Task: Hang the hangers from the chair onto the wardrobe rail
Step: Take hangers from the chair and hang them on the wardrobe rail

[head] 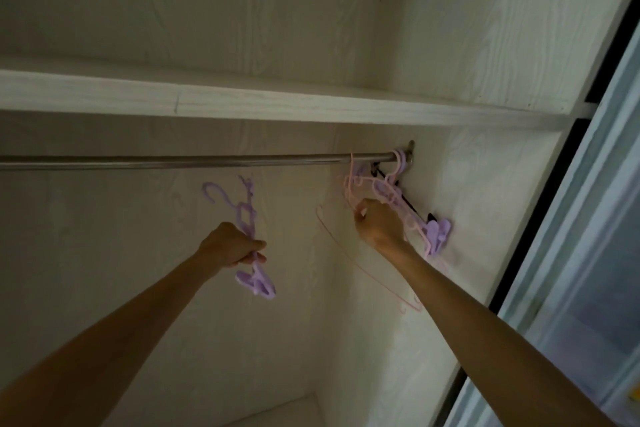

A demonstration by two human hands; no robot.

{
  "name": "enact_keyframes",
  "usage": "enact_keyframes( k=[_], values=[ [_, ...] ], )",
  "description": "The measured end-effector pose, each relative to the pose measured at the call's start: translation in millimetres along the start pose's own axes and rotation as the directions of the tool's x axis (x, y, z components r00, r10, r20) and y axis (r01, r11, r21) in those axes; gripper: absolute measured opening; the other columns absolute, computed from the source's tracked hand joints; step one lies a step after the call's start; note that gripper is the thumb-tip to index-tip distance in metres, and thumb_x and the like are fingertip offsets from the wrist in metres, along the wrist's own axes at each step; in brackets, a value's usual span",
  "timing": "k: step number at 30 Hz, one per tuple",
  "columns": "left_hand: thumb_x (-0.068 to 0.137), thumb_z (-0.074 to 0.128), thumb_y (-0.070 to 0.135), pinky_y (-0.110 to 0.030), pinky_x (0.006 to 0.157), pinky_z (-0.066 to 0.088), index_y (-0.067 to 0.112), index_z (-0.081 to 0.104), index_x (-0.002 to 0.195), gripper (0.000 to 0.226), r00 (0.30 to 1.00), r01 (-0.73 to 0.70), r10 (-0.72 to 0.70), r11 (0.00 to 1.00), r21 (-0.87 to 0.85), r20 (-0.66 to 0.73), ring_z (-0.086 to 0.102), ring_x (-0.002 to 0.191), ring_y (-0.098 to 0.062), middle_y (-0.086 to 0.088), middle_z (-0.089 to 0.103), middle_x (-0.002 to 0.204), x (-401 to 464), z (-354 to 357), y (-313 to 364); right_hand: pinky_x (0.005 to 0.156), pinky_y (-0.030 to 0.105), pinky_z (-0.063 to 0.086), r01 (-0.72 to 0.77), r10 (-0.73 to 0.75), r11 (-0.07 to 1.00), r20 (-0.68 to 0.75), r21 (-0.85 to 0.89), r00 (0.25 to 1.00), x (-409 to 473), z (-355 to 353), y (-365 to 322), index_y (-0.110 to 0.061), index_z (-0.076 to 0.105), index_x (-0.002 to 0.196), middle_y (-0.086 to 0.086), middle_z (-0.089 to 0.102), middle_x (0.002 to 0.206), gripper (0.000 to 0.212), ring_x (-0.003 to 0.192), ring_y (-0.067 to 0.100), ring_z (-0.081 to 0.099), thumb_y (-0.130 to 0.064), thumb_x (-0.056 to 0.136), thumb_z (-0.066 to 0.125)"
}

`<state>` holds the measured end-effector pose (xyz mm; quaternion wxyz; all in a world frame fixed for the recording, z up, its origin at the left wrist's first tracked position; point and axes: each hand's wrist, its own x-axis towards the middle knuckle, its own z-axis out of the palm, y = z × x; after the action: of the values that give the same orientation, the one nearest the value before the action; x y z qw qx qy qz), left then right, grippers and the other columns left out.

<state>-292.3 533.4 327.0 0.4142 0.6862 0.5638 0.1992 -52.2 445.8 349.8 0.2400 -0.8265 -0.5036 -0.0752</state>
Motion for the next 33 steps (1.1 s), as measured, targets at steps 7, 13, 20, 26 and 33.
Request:
enact_keyframes(
  k=[7, 13, 20, 26, 33],
  values=[
    [0.084, 0.065, 0.036, -0.03, 0.082, 0.051, 0.005, 0.076, 0.087, 0.033, 0.992, -0.103, 0.116, 0.968, 0.229, -0.044, 0.069, 0.088, -0.024, -0.009, 0.074, 0.092, -4.6, 5.0, 9.0, 0.072, 0.03, 0.05, 0.175, -0.194, 0.963, -0.075, -0.207, 0.978, 4.7, -20.2, 10.8, -0.01, 0.057, 0.117, 0.008, 0.068, 0.1, 0.027, 0.087, 0.022, 0.065, -0.022, 0.095, 0.047],
    [0.085, 0.063, 0.039, -0.026, 0.079, 0.049, 0.012, 0.074, 0.089, 0.029, 0.985, -0.143, 0.167, 0.927, 0.346, -0.042, 0.066, 0.078, -0.017, -0.003, 0.073, 0.084, -6.6, 14.8, 8.6, 0.097, 0.044, 0.043, 0.467, -0.535, 0.834, -0.22, -0.296, 0.816, 47.6, -32.6, -14.6, -0.003, 0.047, 0.132, 0.017, 0.055, 0.128, 0.044, 0.115, 0.034, 0.053, -0.011, 0.089, 0.055],
    [0.079, 0.067, 0.041, -0.027, 0.083, 0.053, 0.02, 0.07, 0.09, 0.024, 0.986, -0.128, 0.161, 0.907, 0.401, -0.049, 0.07, 0.086, -0.015, 0.001, 0.075, 0.09, -5.0, 16.2, 9.4, 0.082, 0.042, 0.045, 0.366, -0.493, 0.81, -0.192, -0.459, 0.849, 76.4, -41.9, 9.2, -0.008, 0.059, 0.119, 0.013, 0.061, 0.108, 0.053, 0.094, 0.032, 0.06, -0.011, 0.069, 0.073],
    [0.081, 0.066, 0.039, -0.027, 0.082, 0.053, 0.017, 0.072, 0.091, 0.025, 0.987, -0.126, 0.159, 0.88, 0.457, -0.036, 0.07, 0.089, -0.019, -0.003, 0.074, 0.095, -6.5, 17.0, 14.5, 0.108, 0.045, 0.026, 0.283, -0.373, 0.783, -0.055, -0.554, 0.926, 81.1, -57.2, 29.1, -0.01, 0.034, 0.14, 0.01, 0.046, 0.133, 0.075, 0.123, 0.032, 0.042, -0.01, 0.075, 0.07],
    [0.084, 0.062, 0.037, -0.025, 0.075, 0.046, 0.01, 0.067, 0.104, 0.035, 0.985, -0.151, 0.17, 0.86, 0.488, 0.005, 0.066, 0.087, -0.018, -0.004, 0.069, 0.094, -19.1, 28.5, 21.5, 0.095, 0.047, 0.04, 0.406, -0.482, 0.873, -0.362, -0.27, 0.798, 40.3, -42.8, 6.4, -0.012, 0.062, 0.112, 0.01, 0.065, 0.107, 0.028, 0.099, 0.03, 0.059, -0.016, 0.085, 0.055]
  ],
)
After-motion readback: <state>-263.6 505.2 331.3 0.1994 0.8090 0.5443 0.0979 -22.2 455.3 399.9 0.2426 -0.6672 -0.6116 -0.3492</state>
